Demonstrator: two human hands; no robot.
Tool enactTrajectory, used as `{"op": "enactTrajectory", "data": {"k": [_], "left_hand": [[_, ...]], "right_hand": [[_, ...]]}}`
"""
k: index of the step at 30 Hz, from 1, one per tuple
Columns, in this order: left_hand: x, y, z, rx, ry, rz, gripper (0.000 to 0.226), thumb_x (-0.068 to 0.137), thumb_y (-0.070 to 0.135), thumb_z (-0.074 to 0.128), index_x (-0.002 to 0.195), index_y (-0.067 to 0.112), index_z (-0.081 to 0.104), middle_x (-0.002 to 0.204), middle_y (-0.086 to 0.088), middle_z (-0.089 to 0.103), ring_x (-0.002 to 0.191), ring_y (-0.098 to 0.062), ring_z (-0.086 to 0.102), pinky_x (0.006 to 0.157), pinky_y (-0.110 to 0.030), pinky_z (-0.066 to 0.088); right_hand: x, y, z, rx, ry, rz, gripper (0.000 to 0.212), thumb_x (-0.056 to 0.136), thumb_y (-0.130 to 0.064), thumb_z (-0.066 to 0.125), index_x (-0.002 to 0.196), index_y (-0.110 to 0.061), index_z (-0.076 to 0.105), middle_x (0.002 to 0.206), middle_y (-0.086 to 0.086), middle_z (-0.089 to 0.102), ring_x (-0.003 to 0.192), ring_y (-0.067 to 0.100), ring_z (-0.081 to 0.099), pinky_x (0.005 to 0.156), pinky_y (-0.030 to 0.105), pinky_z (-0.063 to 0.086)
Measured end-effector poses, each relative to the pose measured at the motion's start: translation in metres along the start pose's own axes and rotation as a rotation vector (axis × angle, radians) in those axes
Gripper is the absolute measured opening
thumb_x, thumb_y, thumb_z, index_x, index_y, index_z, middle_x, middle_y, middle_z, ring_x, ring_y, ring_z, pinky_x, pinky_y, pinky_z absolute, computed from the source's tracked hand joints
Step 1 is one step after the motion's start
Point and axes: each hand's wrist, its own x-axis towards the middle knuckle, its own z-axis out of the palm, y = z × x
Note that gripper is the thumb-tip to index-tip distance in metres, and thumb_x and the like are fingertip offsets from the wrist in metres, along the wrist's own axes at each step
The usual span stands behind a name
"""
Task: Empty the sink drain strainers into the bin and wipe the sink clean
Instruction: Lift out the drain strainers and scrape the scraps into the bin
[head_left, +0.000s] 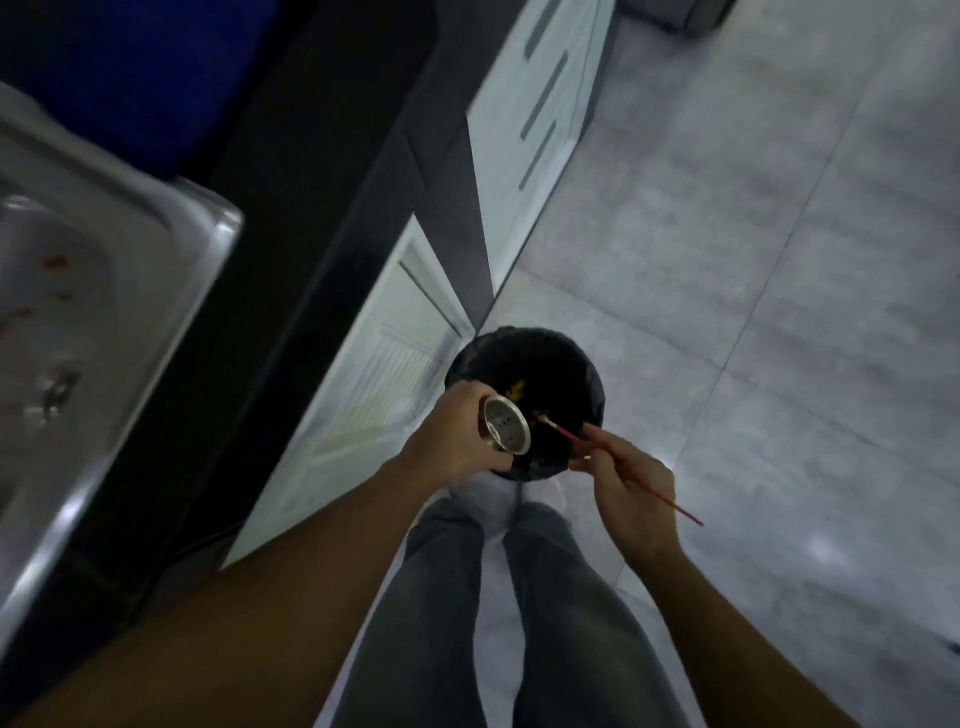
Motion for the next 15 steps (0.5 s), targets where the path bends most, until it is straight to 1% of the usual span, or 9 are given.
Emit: {"op": "enactTrajectory", "data": {"k": [2,4,5,7,8,10,12,14,15], "left_hand": [[-0.025,0.016,-0.013,-0.07,0.022,0.001,0.099,0.054,0.039,0.089,0.14,0.025,0.043,0.138,0.001,0.053,0.123,-0.015,0.055,0.102,-0.035,0.05],[-0.053,0.034,-0.028,-0.126,0.064,0.003,0.106,0.053,0.047,0.086,0.145,0.03,0.037,0.142,0.004,0.051,0.126,-0.012,0.053,0.105,-0.036,0.049],[-0.067,0.044,-0.036,-0.149,0.096,0.011,0.104,0.053,0.048,0.085,0.145,0.031,0.04,0.141,0.005,0.052,0.126,-0.011,0.054,0.105,-0.036,0.05],[-0.093,0.063,-0.055,-0.179,0.17,0.029,0.093,0.056,0.047,0.087,0.139,0.03,0.048,0.134,0.007,0.056,0.121,-0.011,0.057,0.102,-0.037,0.053],[-0.105,0.073,-0.067,-0.195,0.208,0.04,0.087,0.058,0.046,0.088,0.135,0.029,0.052,0.13,0.008,0.057,0.118,-0.011,0.058,0.1,-0.038,0.054],[-0.129,0.091,-0.091,-0.251,0.303,0.074,0.079,0.059,0.043,0.089,0.13,0.026,0.058,0.123,0.008,0.061,0.111,-0.01,0.062,0.096,-0.037,0.056],[-0.152,0.104,-0.115,-0.328,0.412,0.099,0.075,0.057,0.042,0.089,0.124,0.023,0.062,0.117,0.005,0.065,0.105,-0.011,0.066,0.093,-0.035,0.057],[-0.174,0.111,-0.141,-0.394,0.509,0.107,0.074,0.053,0.044,0.088,0.119,0.021,0.066,0.11,0.002,0.069,0.097,-0.012,0.07,0.087,-0.031,0.059],[-0.184,0.112,-0.154,-0.419,0.541,0.103,0.072,0.054,0.041,0.091,0.118,0.022,0.066,0.108,0.002,0.071,0.094,-0.011,0.071,0.085,-0.031,0.059]], "right_hand": [[-0.01,-0.024,-0.011,0.049,-0.005,0.0,0.033,0.1,-0.007,0.048,0.123,-0.016,0.07,0.099,-0.01,0.074,0.092,0.005,0.073,0.088,0.03,0.06],[-0.023,-0.051,-0.022,0.084,-0.001,-0.041,0.035,0.101,-0.006,0.046,0.121,-0.02,0.07,0.099,-0.015,0.073,0.094,0.004,0.073,0.09,0.029,0.06],[-0.03,-0.067,-0.027,0.1,0.0,-0.061,0.035,0.101,-0.006,0.046,0.118,-0.025,0.071,0.099,-0.016,0.073,0.094,0.003,0.073,0.09,0.029,0.06],[-0.042,-0.098,-0.039,0.103,-0.017,-0.107,0.039,0.101,-0.009,0.047,0.108,-0.039,0.071,0.1,-0.019,0.073,0.097,0.003,0.073,0.093,0.028,0.059],[-0.048,-0.113,-0.044,0.086,-0.038,-0.149,0.038,0.101,-0.012,0.048,0.106,-0.042,0.071,0.101,-0.019,0.074,0.1,0.004,0.072,0.095,0.027,0.057],[-0.057,-0.144,-0.054,0.009,-0.076,-0.287,0.034,0.1,-0.019,0.046,0.111,-0.036,0.074,0.108,-0.017,0.073,0.107,0.004,0.068,0.098,0.026,0.055],[-0.061,-0.175,-0.061,-0.073,-0.078,-0.441,0.035,0.097,-0.025,0.043,0.115,-0.033,0.073,0.112,-0.021,0.071,0.109,-0.002,0.064,0.099,0.02,0.053],[-0.061,-0.207,-0.06,-0.135,-0.052,-0.586,0.035,0.097,-0.025,0.042,0.117,-0.041,0.067,0.11,-0.024,0.069,0.107,-0.009,0.062,0.098,0.013,0.049],[-0.062,-0.223,-0.057,-0.155,-0.048,-0.65,0.038,0.096,-0.024,0.043,0.122,-0.043,0.064,0.11,-0.022,0.068,0.107,-0.01,0.062,0.097,0.01,0.048]]}}
